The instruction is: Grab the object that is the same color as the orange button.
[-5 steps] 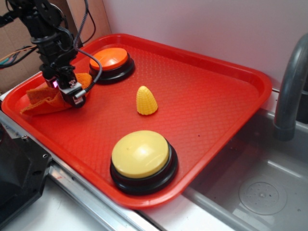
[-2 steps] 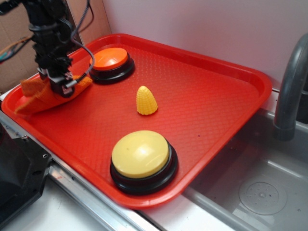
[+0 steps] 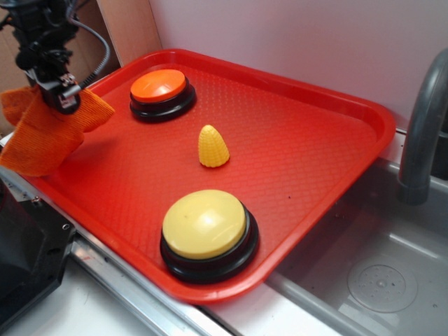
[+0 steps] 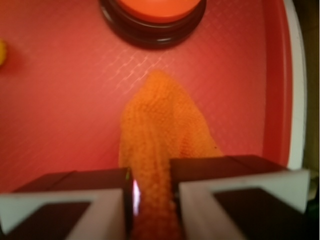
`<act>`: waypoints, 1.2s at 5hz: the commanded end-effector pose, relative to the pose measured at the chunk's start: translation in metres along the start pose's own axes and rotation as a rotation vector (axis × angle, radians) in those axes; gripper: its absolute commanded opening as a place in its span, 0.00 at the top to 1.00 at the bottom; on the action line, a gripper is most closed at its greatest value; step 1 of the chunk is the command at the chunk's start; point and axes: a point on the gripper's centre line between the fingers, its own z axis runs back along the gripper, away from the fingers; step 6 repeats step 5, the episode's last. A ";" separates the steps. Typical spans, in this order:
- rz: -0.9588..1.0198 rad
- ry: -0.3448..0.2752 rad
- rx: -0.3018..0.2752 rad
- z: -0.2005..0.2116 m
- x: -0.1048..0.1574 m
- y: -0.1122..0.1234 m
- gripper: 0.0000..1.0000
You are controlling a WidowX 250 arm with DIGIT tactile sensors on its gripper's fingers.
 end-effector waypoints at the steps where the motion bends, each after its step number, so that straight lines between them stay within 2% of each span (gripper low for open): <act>1: 0.053 -0.024 -0.098 0.073 0.034 -0.022 1.00; 3: 0.043 -0.083 -0.157 0.109 0.046 -0.030 1.00; 4: 0.058 -0.091 -0.144 0.115 0.047 -0.030 1.00; 6: 0.071 -0.087 -0.156 0.114 0.045 -0.029 1.00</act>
